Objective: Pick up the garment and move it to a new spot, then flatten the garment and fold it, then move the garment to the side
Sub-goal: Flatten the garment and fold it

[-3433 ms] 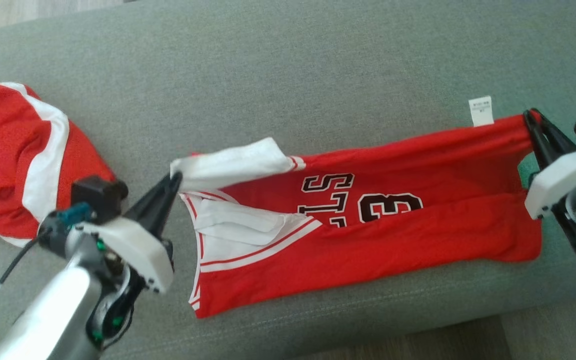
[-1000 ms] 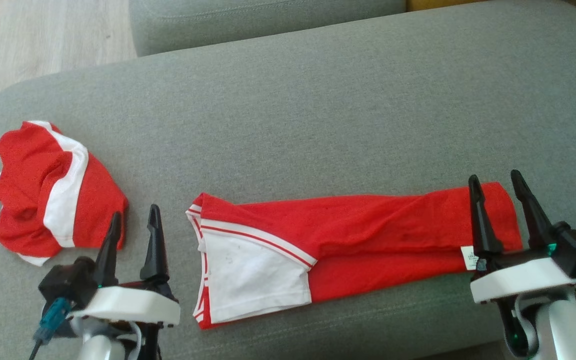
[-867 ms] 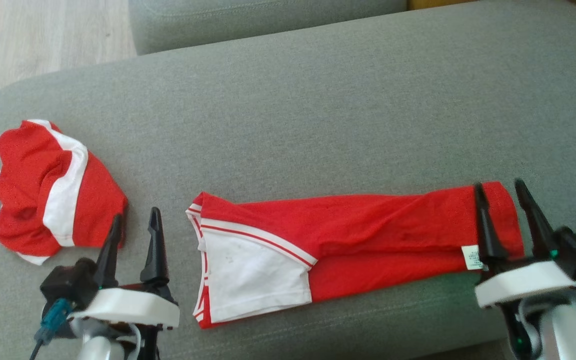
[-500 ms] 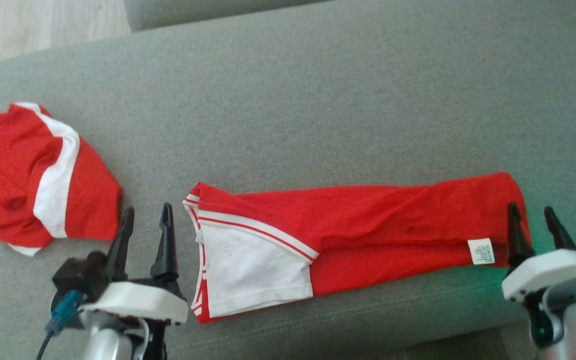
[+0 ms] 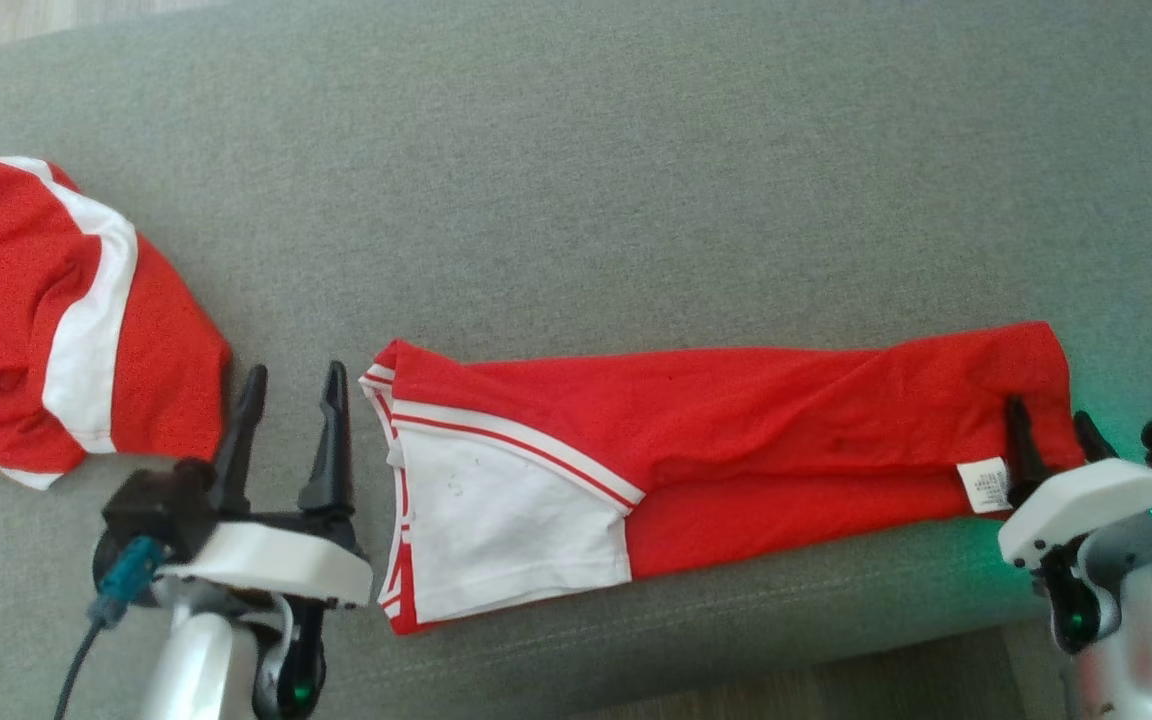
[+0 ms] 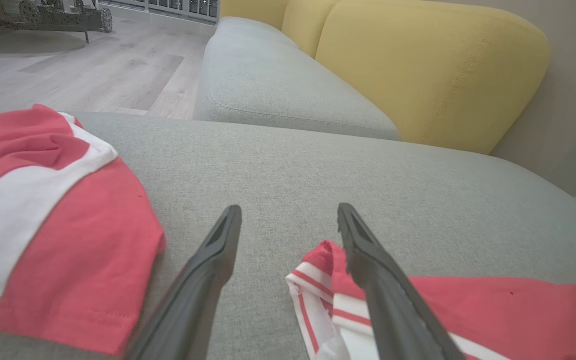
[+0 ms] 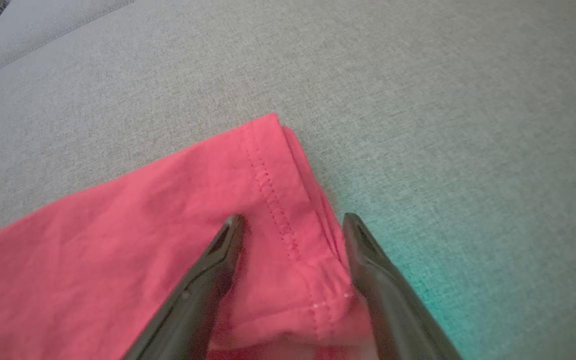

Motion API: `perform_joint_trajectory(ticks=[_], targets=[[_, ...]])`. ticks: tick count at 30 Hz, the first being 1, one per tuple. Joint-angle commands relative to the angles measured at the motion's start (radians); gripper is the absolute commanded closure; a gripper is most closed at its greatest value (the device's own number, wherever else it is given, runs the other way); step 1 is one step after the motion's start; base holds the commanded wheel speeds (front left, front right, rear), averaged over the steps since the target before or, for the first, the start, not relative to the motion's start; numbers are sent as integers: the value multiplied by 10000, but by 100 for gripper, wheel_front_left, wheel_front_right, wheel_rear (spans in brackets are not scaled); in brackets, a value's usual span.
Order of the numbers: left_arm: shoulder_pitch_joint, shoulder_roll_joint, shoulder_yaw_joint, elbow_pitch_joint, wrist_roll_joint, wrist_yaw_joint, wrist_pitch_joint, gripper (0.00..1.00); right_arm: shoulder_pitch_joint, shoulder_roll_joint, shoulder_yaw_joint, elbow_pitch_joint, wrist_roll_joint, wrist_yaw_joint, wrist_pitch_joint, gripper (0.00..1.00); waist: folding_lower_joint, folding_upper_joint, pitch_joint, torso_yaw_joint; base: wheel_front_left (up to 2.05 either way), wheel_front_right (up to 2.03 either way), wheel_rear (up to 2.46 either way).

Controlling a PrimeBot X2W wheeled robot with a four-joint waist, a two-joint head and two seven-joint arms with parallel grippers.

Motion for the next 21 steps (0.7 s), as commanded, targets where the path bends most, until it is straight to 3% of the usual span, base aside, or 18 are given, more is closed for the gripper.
perform_joint_trajectory(ticks=[1, 11, 21], targets=[[-448, 15, 428, -254, 103, -53, -122, 0, -341, -38, 243, -198, -69, -4, -25, 0, 0, 0, 33, -3, 0, 0, 0], [-637, 15, 699, -262, 249, -165, -122, 0, -720, -38, 132, 260, -472, -4, 36, 0, 0, 0, 207, -23, 0, 0, 0], [-830, 15, 1028, -291, 372, -215, -122, 0, -896, -38, 259, 796, -29, -4, 288, 0, 0, 0, 307, -69, 0, 0, 0]])
